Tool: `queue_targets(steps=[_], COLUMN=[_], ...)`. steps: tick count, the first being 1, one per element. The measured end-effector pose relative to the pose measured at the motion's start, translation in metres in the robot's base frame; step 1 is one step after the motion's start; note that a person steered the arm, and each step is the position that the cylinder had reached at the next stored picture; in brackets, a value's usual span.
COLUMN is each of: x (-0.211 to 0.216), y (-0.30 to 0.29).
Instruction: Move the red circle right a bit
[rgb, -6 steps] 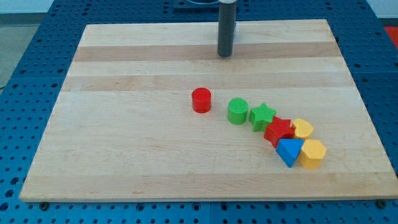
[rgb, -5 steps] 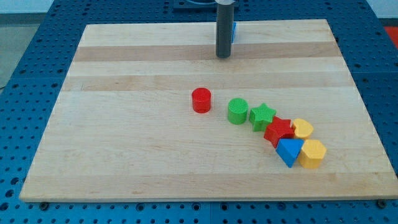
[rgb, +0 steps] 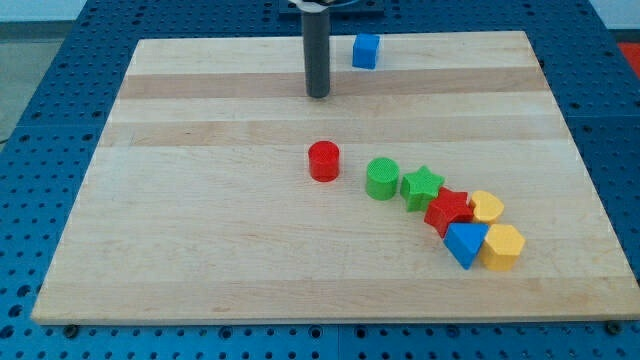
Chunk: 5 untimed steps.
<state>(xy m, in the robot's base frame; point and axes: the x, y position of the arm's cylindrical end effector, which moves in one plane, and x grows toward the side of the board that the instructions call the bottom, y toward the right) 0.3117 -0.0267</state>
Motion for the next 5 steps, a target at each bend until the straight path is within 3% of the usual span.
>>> queue_targets(steps=[2,4,5], x=[0.003,0.043,0.071], y=[-0.016,-0.037,0.043])
